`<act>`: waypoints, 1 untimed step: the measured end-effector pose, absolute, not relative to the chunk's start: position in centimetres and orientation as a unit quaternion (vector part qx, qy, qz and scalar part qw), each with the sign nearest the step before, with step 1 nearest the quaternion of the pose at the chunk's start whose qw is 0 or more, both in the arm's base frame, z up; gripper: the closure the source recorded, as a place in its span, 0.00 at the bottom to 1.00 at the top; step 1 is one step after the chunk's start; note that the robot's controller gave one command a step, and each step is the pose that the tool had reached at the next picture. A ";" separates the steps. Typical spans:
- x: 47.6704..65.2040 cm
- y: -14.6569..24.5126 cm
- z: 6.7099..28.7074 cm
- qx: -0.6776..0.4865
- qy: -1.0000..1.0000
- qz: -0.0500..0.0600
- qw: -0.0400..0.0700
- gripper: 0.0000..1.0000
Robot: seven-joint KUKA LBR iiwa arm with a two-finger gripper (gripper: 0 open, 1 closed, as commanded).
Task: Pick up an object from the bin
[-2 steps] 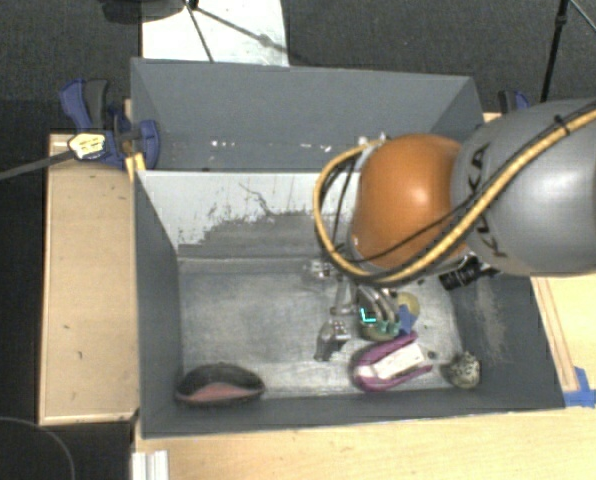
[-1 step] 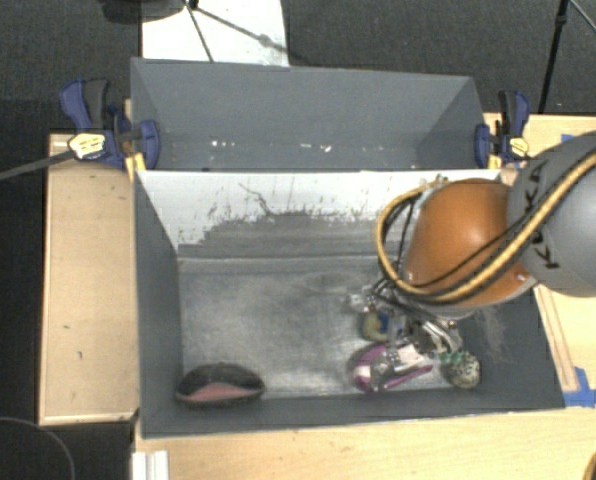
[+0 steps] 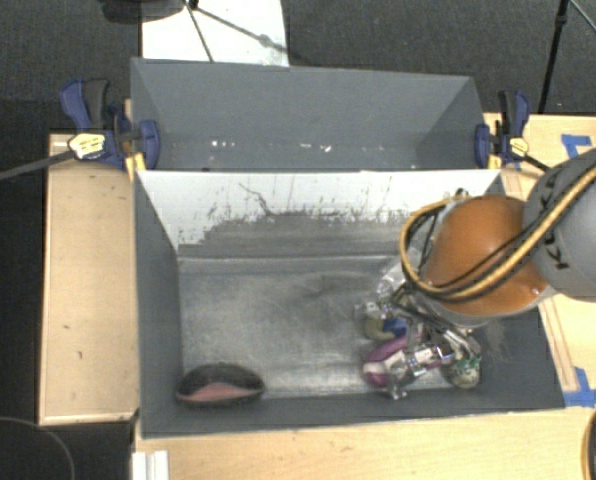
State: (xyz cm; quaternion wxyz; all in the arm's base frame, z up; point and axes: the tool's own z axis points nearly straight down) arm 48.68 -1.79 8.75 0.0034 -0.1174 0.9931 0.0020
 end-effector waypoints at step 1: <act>47.8 -2.2 8.5 -0.114 0.993 0.002 -0.016 1.00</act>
Offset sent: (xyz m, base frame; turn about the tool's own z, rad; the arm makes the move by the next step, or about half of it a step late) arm 0.0000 0.0000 0.0000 0.0000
